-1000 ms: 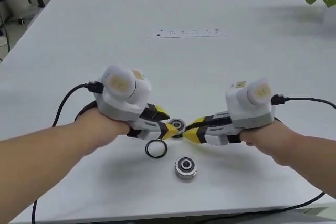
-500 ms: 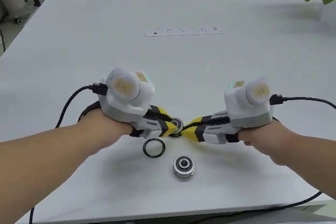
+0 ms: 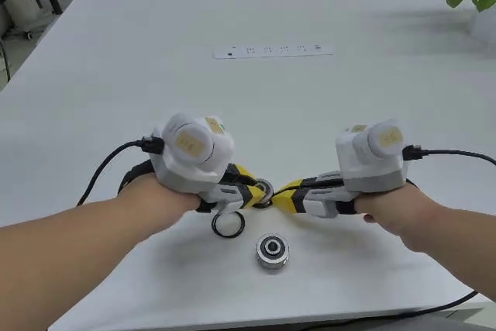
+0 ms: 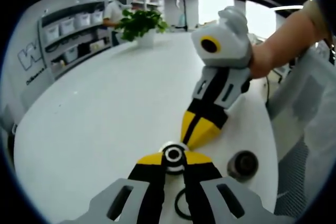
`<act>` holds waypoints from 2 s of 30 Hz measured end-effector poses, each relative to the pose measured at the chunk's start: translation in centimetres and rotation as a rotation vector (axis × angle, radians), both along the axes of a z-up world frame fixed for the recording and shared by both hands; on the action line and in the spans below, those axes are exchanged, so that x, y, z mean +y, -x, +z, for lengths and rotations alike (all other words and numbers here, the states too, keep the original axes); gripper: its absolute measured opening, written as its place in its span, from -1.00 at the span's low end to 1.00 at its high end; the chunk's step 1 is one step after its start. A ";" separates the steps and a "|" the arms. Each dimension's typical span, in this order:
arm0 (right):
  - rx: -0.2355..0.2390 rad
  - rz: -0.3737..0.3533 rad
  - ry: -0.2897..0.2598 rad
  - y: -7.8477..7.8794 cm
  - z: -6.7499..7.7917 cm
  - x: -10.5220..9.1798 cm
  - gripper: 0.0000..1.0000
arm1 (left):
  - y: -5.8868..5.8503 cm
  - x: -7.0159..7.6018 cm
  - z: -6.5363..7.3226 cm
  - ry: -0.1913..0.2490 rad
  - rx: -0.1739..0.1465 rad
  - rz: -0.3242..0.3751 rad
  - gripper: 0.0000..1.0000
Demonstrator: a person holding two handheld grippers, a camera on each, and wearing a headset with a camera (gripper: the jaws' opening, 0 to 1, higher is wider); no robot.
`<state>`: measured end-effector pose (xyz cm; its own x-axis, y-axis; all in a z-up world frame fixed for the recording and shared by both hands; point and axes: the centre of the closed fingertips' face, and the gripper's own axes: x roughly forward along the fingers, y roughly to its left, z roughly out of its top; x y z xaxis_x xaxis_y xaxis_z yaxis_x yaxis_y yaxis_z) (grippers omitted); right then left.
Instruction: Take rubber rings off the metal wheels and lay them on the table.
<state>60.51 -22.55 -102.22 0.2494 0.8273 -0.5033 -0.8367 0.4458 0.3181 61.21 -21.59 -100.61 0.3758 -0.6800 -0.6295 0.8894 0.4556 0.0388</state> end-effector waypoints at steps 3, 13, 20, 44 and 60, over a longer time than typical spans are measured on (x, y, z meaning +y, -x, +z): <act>0.025 -0.017 -0.009 0.1 0.0 -0.3 -1.00 | 0.1 -0.2 0.0 -0.003 -0.005 0.005 -0.74; 0.076 -0.059 -0.028 0.7 0.8 -0.5 -1.00 | 0.3 -0.4 0.0 -0.009 -0.011 0.025 -0.75; 0.115 -0.097 -0.050 0.6 1.1 -1.1 -1.00 | 0.3 -0.5 0.0 -0.008 -0.013 0.032 -0.75; 0.186 -0.174 -0.151 0.0 1.7 -1.0 -1.00 | 0.3 -0.9 0.0 -0.012 -0.014 0.066 -0.75; 0.165 -0.113 -0.174 1.3 3.1 0.6 -1.00 | 0.3 -1.0 0.0 -0.017 -0.022 0.074 -0.75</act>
